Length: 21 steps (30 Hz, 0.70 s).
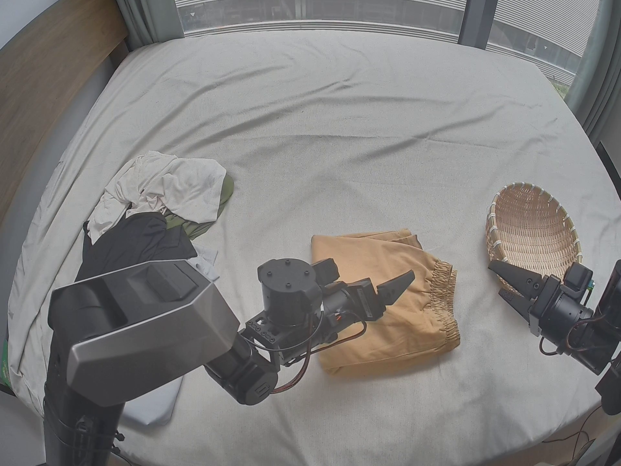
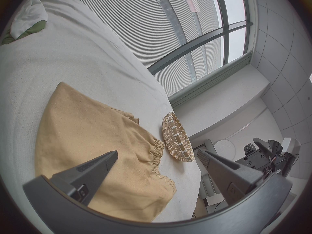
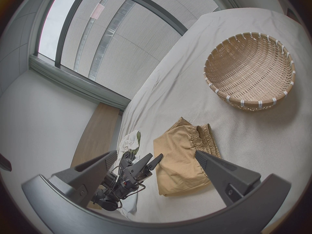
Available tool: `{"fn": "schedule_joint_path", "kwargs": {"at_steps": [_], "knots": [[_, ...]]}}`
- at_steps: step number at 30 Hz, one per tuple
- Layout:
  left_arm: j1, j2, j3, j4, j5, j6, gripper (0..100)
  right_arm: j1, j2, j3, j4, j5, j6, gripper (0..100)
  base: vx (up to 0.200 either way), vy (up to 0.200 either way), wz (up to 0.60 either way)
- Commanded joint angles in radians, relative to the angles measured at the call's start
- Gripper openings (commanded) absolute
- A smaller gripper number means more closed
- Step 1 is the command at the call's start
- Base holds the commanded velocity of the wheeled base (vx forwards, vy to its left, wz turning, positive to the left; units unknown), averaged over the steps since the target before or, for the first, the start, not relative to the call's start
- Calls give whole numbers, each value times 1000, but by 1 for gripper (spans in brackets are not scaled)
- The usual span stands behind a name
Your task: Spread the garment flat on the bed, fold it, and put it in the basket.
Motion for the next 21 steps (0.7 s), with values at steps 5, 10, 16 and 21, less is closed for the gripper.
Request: {"fn": "schedule_joint_path", "kwargs": {"at_steps": [5,10,16,21], "knots": [[38,-187,187,-2,1,2,100,21,43,23,-14,0,2,100,0,0,0],[77,-311,317,-5,-1,46,100,40,95,47,-77,-1,2,100,0,0,0],[169,-473,488,-6,-21,110,100,43,244,82,-213,-1,2,100,0,0,0],[269,-541,601,-15,-104,178,100,63,319,84,-235,-3,2,100,0,0,0]]}}
